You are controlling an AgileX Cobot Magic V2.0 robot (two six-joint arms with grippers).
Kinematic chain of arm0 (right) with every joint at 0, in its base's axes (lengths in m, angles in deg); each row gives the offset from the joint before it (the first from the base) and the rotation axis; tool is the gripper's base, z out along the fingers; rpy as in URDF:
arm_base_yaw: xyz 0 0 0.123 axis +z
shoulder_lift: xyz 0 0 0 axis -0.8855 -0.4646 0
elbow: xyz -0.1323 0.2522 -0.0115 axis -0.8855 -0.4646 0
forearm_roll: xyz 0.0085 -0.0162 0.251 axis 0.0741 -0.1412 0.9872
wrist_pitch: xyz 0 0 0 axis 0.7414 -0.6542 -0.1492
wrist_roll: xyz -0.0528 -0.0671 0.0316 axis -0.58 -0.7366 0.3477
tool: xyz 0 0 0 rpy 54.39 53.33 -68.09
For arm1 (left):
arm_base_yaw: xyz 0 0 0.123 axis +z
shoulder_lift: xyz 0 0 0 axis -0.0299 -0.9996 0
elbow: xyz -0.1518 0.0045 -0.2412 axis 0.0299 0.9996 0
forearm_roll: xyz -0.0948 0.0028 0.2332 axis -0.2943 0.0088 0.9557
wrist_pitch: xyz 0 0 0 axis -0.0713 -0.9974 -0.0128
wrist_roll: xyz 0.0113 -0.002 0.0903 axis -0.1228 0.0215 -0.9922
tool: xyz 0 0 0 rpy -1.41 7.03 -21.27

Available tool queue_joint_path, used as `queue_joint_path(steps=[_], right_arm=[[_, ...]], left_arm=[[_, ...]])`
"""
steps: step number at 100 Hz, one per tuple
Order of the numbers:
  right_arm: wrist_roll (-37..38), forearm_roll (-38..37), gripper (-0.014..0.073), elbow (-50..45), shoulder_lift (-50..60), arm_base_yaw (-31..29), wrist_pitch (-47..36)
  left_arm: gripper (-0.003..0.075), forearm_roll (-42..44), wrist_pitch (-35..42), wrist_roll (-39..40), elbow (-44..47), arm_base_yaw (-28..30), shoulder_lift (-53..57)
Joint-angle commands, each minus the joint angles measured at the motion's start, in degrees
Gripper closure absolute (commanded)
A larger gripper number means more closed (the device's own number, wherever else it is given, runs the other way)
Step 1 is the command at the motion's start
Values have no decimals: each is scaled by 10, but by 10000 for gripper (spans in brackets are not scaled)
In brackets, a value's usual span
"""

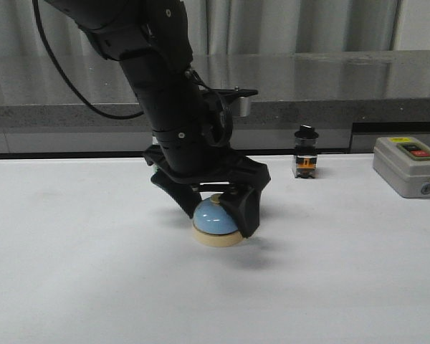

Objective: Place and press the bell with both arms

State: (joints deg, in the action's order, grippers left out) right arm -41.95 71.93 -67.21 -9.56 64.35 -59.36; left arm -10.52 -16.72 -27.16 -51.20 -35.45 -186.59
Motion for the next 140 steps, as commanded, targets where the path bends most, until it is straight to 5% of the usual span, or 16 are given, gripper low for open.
queue_joint_path(steps=[1,56,87,140], right_arm=[[-1,-2,654,8,11,-4,-48],[-1,-2,654,8,11,-4,-48],[-1,-2,654,8,11,-4,-48],[-1,-2,654,8,11,-4,-48]], left_arm=[[36,-15,6,-1,-17,-5,32],[41,-20,-19,1,-17,10,145],[41,-18,-15,5,-4,85,248],[41,-34,134,5,280,256,504]])
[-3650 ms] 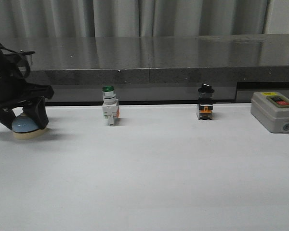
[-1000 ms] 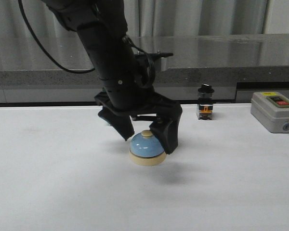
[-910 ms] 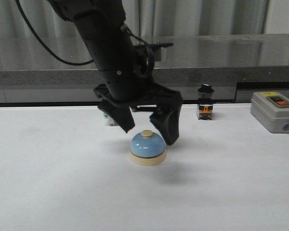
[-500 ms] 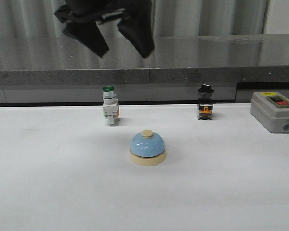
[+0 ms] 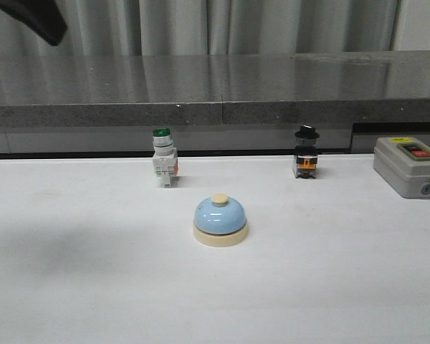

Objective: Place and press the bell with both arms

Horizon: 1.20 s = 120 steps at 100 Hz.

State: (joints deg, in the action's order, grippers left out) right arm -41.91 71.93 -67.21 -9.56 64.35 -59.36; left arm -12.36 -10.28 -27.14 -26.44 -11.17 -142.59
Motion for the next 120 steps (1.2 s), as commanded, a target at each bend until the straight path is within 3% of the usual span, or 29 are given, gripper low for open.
queue_joint_path(steps=[1,26,60,74,101,120], right_arm=[[-2,-2,654,8,11,-4,-48],[-2,-2,654,8,11,-4,-48],[-2,-2,654,8,11,-4,-48],[-2,-2,654,8,11,-4,-48],[-2,-2,654,8,11,-4,-48],[-2,-2,654,8,11,-4,-48]], left_arm=[[41,-16,73,4,41,15,68],[41,-26,127,4,163,18,225],[71,-27,117,4,258,18,404],[237,-26,114,4,267,18,434],[738,-26,114,4,267,18,438],[741,-25,114,4,267,18,438]])
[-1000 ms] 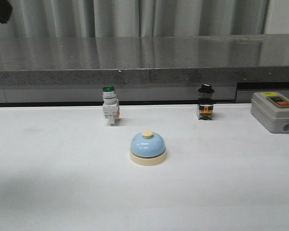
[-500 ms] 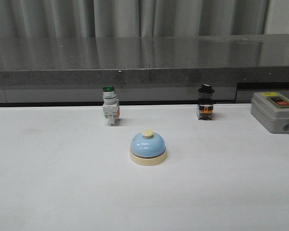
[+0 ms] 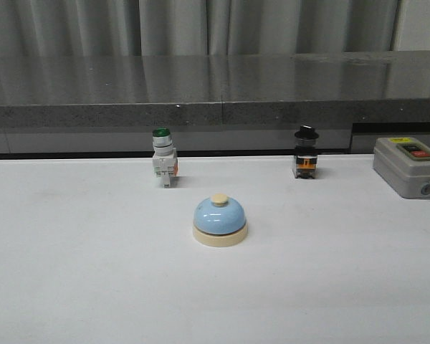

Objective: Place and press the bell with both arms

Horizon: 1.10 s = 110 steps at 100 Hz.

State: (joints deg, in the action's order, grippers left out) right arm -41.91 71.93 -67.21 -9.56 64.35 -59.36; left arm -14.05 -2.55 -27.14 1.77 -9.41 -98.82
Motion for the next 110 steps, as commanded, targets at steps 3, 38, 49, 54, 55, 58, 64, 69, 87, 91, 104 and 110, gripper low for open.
queue_joint_path(steps=[3,38,49,54,55,58,64,69,87,91,104,110], right_arm=[[-2,-2,654,8,11,-4,-48],[-2,-2,654,8,11,-4,-48],[-2,-2,654,8,11,-4,-48],[-2,-2,654,8,11,-4,-48],[-2,-2,654,8,11,-4,-48],[-2,-2,654,8,11,-4,-48],[-2,-2,654,8,11,-4,-48],[-2,-2,654,8,11,-4,-48],[-2,-2,654,8,11,-4,-48],[-2,-2,654,8,11,-4,-48],[-2,-2,654,8,11,-4,-48],[-2,-2,654,8,11,-4,-48]], left_arm=[[741,-8,37,4,-16,1,0],[741,-8,37,4,-16,1,0],[741,-8,37,4,-16,1,0],[741,-8,37,4,-16,1,0],[741,-8,37,4,-16,1,0],[741,-8,37,4,-16,1,0],[741,-8,37,4,-16,1,0],[741,-8,37,4,-16,1,0],[741,55,53,44,-16,1,0],[741,89,56,89,-16,1,0],[741,178,71,184,-7,1,4],[741,181,105,184,11,1,10]])
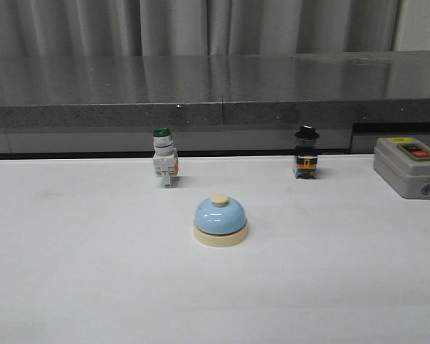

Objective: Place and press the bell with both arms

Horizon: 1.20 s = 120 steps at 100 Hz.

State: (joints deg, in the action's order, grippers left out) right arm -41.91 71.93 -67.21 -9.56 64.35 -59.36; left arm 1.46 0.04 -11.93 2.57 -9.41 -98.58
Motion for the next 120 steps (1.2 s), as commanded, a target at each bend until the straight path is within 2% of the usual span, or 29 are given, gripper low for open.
queue_joint_path(steps=[1,16,28,51,80,97,120], right_arm=[[-2,-2,654,8,11,-4,-48],[-2,-2,654,8,11,-4,-48],[-2,-2,654,8,11,-4,-48],[-2,-2,654,8,11,-4,-48],[-2,-2,654,8,11,-4,-48],[-2,-2,654,8,11,-4,-48],[-2,-2,654,8,11,-4,-48]], left_arm=[[741,25,84,32,5,1,10],[741,27,207,32,80,1,42],[741,27,261,32,140,1,79],[741,27,263,31,230,5,166],[741,24,263,31,312,60,291],[741,22,262,31,346,67,347],[741,22,255,31,364,67,351]])
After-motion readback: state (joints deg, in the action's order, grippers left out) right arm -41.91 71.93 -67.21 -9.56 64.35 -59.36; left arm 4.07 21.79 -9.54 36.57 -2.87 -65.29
